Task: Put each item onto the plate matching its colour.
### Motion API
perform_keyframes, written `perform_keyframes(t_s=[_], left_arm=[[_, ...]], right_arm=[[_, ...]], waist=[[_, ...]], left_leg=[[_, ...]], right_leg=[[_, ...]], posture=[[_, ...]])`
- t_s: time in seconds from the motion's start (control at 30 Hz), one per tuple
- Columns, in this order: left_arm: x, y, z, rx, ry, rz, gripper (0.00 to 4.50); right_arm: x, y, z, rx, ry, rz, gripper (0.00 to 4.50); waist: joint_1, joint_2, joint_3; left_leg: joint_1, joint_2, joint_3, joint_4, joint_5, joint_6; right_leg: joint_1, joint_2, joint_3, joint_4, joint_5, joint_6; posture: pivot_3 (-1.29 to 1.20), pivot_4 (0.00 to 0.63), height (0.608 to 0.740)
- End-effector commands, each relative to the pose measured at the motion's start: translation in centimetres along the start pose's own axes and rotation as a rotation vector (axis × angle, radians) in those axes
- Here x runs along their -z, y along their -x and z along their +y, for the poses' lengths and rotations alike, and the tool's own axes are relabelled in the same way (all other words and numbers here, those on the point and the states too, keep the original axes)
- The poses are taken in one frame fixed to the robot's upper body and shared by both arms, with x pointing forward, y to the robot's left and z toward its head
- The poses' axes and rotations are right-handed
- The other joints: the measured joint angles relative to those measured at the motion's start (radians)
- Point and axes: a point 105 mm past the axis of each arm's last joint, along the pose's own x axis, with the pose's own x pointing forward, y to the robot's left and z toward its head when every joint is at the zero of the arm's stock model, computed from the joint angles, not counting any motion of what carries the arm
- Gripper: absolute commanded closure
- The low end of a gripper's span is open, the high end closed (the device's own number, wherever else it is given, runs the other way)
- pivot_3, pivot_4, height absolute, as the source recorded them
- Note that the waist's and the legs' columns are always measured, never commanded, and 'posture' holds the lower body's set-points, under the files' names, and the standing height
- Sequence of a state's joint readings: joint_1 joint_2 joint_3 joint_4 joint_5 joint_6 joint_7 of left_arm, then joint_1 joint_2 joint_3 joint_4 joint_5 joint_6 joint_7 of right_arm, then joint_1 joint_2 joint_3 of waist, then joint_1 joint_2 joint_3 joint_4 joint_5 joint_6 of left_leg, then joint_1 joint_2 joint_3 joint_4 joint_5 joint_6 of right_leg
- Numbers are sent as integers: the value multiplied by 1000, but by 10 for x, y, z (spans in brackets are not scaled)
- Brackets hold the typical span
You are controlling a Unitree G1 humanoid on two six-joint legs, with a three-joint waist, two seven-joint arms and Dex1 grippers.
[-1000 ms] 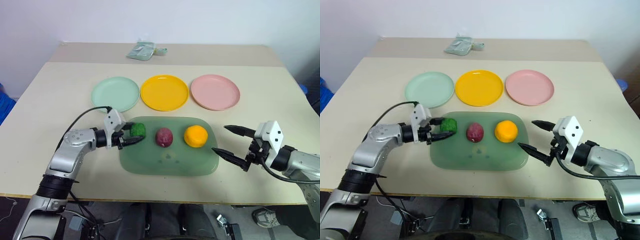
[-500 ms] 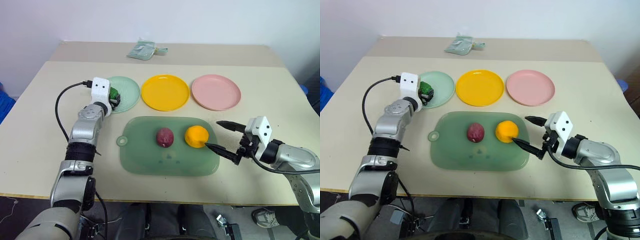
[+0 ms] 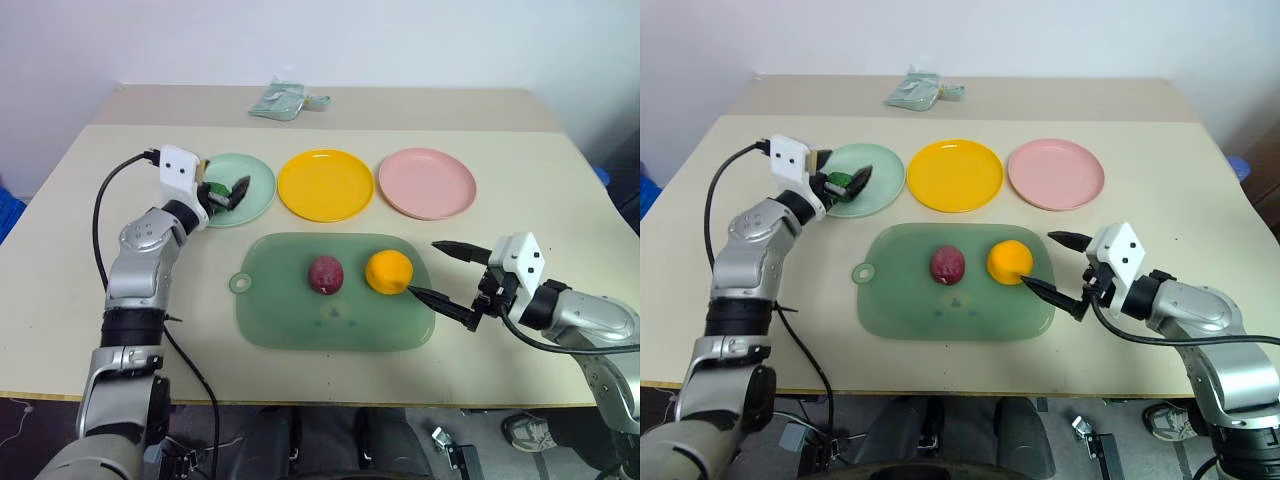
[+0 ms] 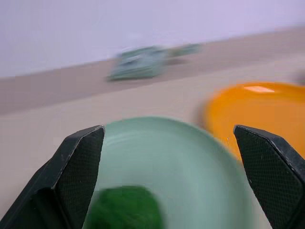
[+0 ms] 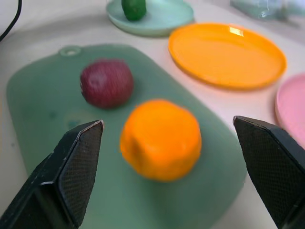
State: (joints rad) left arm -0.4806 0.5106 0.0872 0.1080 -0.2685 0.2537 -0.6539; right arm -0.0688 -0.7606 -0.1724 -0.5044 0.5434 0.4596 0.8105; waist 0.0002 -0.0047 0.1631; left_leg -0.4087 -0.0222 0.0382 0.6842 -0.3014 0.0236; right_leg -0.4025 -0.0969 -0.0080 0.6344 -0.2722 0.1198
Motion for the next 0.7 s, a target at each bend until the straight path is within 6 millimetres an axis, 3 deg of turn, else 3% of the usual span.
perform_keyframes(t_s=[0.03, 0.13, 0.27, 0.67, 0.7], left_arm=[[-1, 24, -54, 353, -49, 30, 63], [13, 49, -69, 469, -30, 110, 63], [13, 64, -75, 484, -33, 102, 63], [23, 93, -78, 442, -12, 158, 63], [23, 94, -77, 436, -13, 160, 21]], right_arm=[[-27, -25, 22, -88, 30, -52, 0], [-31, -54, 39, -128, 38, -41, 0], [-13, -88, 46, -110, 58, 85, 0], [16, -114, 44, -109, -39, 234, 0], [17, -115, 45, -115, -45, 239, 263]], waist=[[-11, 0, 0], [-14, -1, 0], [-9, 0, 0], [-16, 0, 0], [-15, 0, 0]], left_leg=[[0, 0, 0, 0, 0, 0], [0, 1, -1, -1, 0, 0], [-1, 1, -1, -1, 0, 0], [-1, 0, -1, -2, -1, 1], [-1, 0, -1, -2, -1, 1]], right_leg=[[0, 0, 0, 0, 0, 0], [0, -1, 0, -1, 0, -1], [-2, -2, 0, 0, 0, -1], [-2, -3, 0, -1, 0, -1], [-2, -3, 0, -1, 0, -1]], posture=[[0, 150, 740], [0, 150, 740], [0, 150, 740], [0, 150, 740], [0, 150, 740]])
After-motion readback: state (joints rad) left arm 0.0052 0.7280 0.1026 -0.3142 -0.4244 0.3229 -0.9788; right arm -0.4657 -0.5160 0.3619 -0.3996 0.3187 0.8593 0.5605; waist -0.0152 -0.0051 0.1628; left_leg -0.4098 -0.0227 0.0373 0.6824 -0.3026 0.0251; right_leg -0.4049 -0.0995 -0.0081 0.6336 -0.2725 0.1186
